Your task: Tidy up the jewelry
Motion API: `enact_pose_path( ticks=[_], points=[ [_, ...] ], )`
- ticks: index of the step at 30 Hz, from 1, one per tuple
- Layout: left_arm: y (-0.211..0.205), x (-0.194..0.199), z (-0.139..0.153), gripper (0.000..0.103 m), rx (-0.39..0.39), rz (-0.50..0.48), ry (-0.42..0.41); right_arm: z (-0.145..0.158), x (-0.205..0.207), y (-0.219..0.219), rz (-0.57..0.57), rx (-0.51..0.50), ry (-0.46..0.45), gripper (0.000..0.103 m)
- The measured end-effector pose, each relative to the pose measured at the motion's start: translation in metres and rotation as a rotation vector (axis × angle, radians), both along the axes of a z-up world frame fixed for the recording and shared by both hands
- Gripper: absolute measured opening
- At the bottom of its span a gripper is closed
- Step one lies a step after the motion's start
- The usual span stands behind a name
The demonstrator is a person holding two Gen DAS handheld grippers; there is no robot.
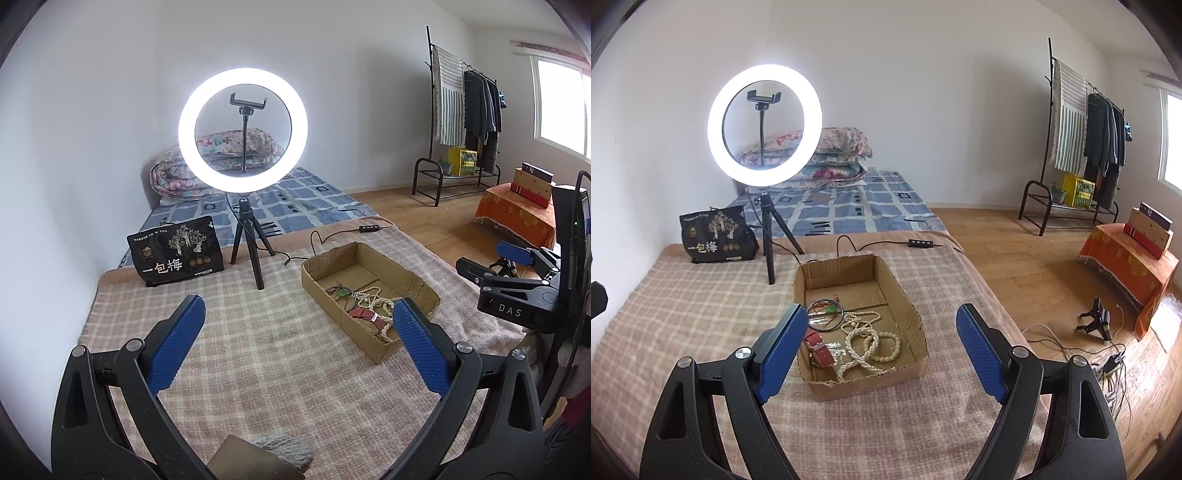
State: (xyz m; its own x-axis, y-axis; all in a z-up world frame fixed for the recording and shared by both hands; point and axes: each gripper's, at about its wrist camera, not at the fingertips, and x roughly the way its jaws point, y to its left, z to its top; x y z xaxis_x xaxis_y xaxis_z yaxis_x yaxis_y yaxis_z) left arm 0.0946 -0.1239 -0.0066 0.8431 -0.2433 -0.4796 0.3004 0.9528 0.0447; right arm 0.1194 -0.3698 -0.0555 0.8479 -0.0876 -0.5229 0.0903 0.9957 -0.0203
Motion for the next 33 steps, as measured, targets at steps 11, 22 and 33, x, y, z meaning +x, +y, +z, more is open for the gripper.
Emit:
enact_pose_path(
  ticks=[11, 22, 33],
  points=[
    [0.0016, 0.0009, -0.0011, 0.103, 0.0, 0.002, 0.001, -0.0024, 0.0002, 0.0018, 0.004, -0.016, 0.007, 0.083],
    [0.0026, 0.0015, -0.0013, 0.103, 0.001, -0.001, 0.004, -0.003, 0.0017, -0.0021, -0.004, -0.005, 0.014, 0.083],
    [0.0013, 0.0016, -0.0015, 0.103, 0.001, -0.003, 0.005, -0.0056, 0.0018, -0.003, -0.008, -0.002, 0.021, 0.083]
  ],
)
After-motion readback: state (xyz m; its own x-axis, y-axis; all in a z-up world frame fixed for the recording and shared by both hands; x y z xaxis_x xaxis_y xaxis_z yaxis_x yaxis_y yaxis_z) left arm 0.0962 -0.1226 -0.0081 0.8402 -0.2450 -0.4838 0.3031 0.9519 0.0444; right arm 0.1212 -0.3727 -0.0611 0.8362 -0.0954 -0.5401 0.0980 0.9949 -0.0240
